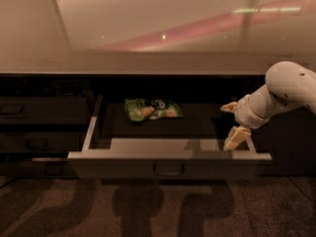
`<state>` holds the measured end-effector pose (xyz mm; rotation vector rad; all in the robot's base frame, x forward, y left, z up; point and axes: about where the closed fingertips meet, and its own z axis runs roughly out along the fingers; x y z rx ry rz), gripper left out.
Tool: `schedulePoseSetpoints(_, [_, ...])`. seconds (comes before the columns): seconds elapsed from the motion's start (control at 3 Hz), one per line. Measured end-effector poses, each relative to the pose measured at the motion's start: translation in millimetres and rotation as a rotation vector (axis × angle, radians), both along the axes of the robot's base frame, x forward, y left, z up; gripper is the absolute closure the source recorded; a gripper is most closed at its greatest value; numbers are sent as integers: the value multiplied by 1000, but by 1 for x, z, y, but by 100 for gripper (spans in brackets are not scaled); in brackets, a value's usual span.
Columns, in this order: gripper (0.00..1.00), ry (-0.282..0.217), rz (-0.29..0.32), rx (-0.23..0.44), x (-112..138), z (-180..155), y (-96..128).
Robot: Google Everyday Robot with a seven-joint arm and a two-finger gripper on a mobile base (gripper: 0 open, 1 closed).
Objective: Open top drawer
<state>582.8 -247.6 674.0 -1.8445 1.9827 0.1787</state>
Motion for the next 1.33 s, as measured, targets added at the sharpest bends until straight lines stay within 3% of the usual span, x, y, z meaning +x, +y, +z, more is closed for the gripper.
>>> schedulePoseSetpoints(0.33, [0,9,-15,-29,-21,-2,-4])
schedulePoseSetpoints(0.67, [0,69,-60,-99,-60,-26,-15])
schedulePoseSetpoints(1.0, [0,159,-110,-137,-100,-58,-28])
schedulePoseSetpoints(1.33, [0,159,-110,-137,-100,-58,-28])
